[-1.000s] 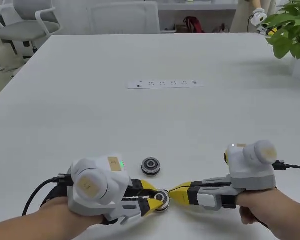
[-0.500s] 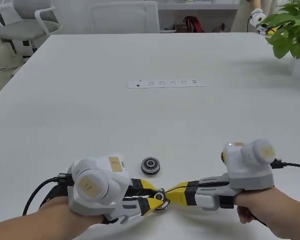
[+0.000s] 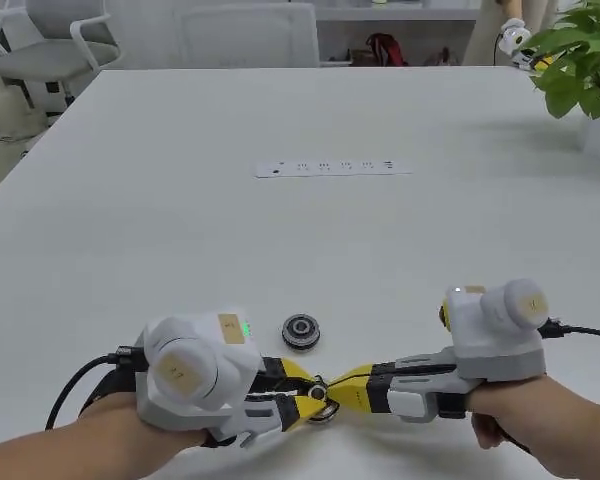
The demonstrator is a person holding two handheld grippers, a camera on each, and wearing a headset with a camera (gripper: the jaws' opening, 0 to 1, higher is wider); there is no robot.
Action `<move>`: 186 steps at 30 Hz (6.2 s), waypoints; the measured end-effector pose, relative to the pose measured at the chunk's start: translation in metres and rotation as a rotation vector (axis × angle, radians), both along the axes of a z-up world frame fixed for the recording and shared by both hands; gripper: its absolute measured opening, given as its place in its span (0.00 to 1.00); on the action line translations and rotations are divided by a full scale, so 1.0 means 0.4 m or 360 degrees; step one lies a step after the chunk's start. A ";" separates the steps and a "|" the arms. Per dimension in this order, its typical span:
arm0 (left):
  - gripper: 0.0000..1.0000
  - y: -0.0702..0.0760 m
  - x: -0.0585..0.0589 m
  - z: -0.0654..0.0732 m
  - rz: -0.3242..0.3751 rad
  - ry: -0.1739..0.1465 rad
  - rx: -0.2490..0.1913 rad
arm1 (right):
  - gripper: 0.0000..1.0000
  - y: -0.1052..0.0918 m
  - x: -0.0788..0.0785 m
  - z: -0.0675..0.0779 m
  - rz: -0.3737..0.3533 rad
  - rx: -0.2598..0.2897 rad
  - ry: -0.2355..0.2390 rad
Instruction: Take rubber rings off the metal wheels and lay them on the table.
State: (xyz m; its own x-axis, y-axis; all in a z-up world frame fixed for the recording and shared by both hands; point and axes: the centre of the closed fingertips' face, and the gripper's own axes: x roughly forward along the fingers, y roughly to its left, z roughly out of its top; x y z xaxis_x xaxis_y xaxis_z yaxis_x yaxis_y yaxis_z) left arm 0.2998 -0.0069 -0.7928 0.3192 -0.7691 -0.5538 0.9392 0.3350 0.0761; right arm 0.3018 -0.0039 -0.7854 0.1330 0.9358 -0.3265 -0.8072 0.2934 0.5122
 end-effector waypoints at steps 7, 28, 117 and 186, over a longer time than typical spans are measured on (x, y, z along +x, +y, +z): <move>0.12 -0.001 -0.001 0.001 0.0001 -0.0002 -0.0008 | 0.00 0.016 -0.019 0.010 0.0061 0.0033 -0.0013; 0.14 -0.001 0.001 0.002 -0.0001 0.0018 -0.0021 | 0.00 0.002 -0.006 -0.004 0.0030 0.0000 -0.0020; 0.76 0.305 -0.003 0.134 0.0442 -0.0064 -0.0265 | 0.00 0.106 0.060 0.069 -0.0002 0.0085 -0.0069; 0.77 0.332 -0.009 0.114 0.0501 -0.0047 -0.0244 | 0.07 0.155 0.086 -0.036 -0.0150 -0.0125 0.0007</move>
